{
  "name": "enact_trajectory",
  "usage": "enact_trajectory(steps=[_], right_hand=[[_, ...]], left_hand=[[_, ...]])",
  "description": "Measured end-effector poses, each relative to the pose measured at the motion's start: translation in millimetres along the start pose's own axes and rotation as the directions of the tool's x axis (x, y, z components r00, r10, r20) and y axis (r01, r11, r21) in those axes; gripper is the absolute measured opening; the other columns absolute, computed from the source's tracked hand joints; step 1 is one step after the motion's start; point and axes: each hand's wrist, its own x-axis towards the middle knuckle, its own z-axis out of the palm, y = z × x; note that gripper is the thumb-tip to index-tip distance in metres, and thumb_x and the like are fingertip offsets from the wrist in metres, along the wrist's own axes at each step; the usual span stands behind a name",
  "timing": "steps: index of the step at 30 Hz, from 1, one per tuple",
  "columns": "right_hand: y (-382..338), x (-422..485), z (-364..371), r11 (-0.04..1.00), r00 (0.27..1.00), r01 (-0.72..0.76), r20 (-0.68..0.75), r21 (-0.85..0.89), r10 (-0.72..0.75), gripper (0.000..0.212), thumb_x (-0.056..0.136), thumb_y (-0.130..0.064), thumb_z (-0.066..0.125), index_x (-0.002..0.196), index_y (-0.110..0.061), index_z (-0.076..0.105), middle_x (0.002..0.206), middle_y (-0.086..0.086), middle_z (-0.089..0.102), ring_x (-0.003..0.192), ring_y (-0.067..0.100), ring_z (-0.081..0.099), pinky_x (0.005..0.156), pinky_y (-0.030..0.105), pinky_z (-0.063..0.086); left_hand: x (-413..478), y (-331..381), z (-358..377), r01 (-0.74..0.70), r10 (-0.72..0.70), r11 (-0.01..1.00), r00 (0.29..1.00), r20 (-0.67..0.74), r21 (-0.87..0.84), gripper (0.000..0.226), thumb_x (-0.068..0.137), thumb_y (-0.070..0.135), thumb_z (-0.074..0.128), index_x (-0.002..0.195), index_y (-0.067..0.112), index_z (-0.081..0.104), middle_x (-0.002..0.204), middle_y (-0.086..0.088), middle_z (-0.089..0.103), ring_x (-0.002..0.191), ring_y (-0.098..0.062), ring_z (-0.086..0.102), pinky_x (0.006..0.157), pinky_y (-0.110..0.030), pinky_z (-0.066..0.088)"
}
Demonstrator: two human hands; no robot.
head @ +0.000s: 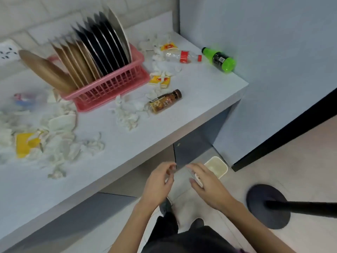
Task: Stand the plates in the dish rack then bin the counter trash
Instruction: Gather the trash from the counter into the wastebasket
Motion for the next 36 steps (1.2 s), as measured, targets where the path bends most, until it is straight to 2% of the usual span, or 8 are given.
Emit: enact_trajectory(steps=[5, 10, 14, 18, 20, 25, 31, 36], right_hand=[[-59.1, 36.9, 29.3, 0.981, 0.973, 0.193, 0.133, -0.016, -0.189, 0.027, 0.101, -0.028, 0.045, 0.126, -0.03, 0.053, 0.122, -0.023, 0.044, 0.11, -0.002, 0.05, 0.09, 0.019, 0.044], [-113.0, 70.3, 76.7, 0.966, 0.945, 0.255, 0.199, 0.046, -0.259, 0.024, 0.095, -0.028, 0.047, 0.111, -0.022, 0.064, 0.11, -0.019, 0.055, 0.103, 0.003, 0.057, 0.087, 0.017, 0.045], [-157.4, 98.3, 121.1, 0.961, 0.934, 0.266, 0.225, 0.077, -0.276, 0.012, 0.094, -0.018, 0.057, 0.094, -0.023, 0.068, 0.086, -0.018, 0.06, 0.08, 0.005, 0.057, 0.068, 0.013, 0.04], [-197.0, 134.5, 163.0, 0.963, 0.938, 0.252, 0.224, 0.091, -0.266, 0.012, 0.094, -0.015, 0.058, 0.09, -0.022, 0.067, 0.083, -0.011, 0.062, 0.073, 0.013, 0.057, 0.065, 0.028, 0.047], [-209.1, 155.2, 176.9, 0.971, 0.955, 0.227, 0.178, 0.071, -0.237, 0.013, 0.092, -0.01, 0.061, 0.094, -0.021, 0.068, 0.086, -0.008, 0.061, 0.071, 0.014, 0.055, 0.064, 0.024, 0.045], [-227.3, 200.4, 190.2, 0.973, 0.976, 0.215, 0.037, -0.087, -0.212, 0.024, 0.089, -0.014, 0.068, 0.112, -0.017, 0.066, 0.101, -0.008, 0.048, 0.069, 0.006, 0.048, 0.073, 0.025, 0.047], [-246.8, 234.5, 209.2, 0.86, 0.929, 0.365, 0.195, -0.356, -0.314, 0.052, 0.078, -0.048, 0.074, 0.122, -0.022, 0.065, 0.11, -0.001, 0.049, 0.092, 0.015, 0.054, 0.084, 0.03, 0.036], [-242.4, 250.9, 222.5, 0.814, 0.907, 0.418, 0.236, -0.404, -0.349, 0.019, 0.081, -0.022, 0.073, 0.1, -0.016, 0.072, 0.097, 0.001, 0.059, 0.094, 0.024, 0.059, 0.079, 0.03, 0.03]], left_hand=[[-48.5, -31.2, -53.4, 0.144, -0.158, 0.986, 0.97, -0.184, -0.09, 0.028, 0.093, 0.009, 0.053, 0.113, 0.024, 0.065, 0.099, 0.018, 0.065, 0.087, 0.0, 0.059, 0.071, -0.01, 0.041], [-90.1, -69.5, -103.1, 0.242, -0.303, 0.941, 0.911, -0.278, -0.235, 0.022, 0.093, 0.024, 0.052, 0.107, 0.024, 0.069, 0.085, 0.017, 0.069, 0.08, 0.0, 0.063, 0.072, -0.018, 0.05], [-111.9, -109.9, -149.2, 0.275, -0.355, 0.924, 0.874, -0.332, -0.266, 0.017, 0.099, 0.02, 0.055, 0.095, 0.03, 0.068, 0.073, 0.02, 0.063, 0.068, -0.002, 0.057, 0.063, -0.021, 0.045], [-119.7, -158.3, -203.6, 0.262, -0.319, 0.948, 0.809, -0.493, -0.183, 0.012, 0.096, 0.022, 0.058, 0.097, 0.029, 0.068, 0.086, 0.015, 0.064, 0.066, -0.011, 0.057, 0.063, -0.026, 0.048], [-115.2, -180.0, -228.0, 0.28, -0.275, 0.957, 0.788, -0.55, -0.077, 0.011, 0.092, 0.028, 0.06, 0.101, 0.028, 0.067, 0.098, 0.018, 0.059, 0.062, -0.01, 0.057, 0.06, -0.028, 0.049], [-90.7, -210.3, -258.7, 0.371, -0.28, 0.921, 0.843, -0.46, 0.119, 0.033, 0.085, 0.044, 0.07, 0.114, 0.032, 0.06, 0.126, 0.021, 0.043, 0.061, -0.003, 0.05, 0.054, -0.022, 0.04], [-79.0, -219.5, -254.8, 0.382, -0.314, 0.916, 0.87, -0.379, 0.118, 0.03, 0.079, 0.053, 0.073, 0.095, 0.031, 0.06, 0.109, 0.023, 0.048, 0.074, 0.0, 0.052, 0.056, -0.017, 0.034], [-81.3, -223.9, -255.2, 0.339, -0.293, 0.94, 0.866, -0.405, 0.046, 0.017, 0.079, 0.028, 0.074, 0.092, 0.026, 0.062, 0.098, 0.021, 0.053, 0.074, -0.002, 0.046, 0.06, -0.023, 0.04]])
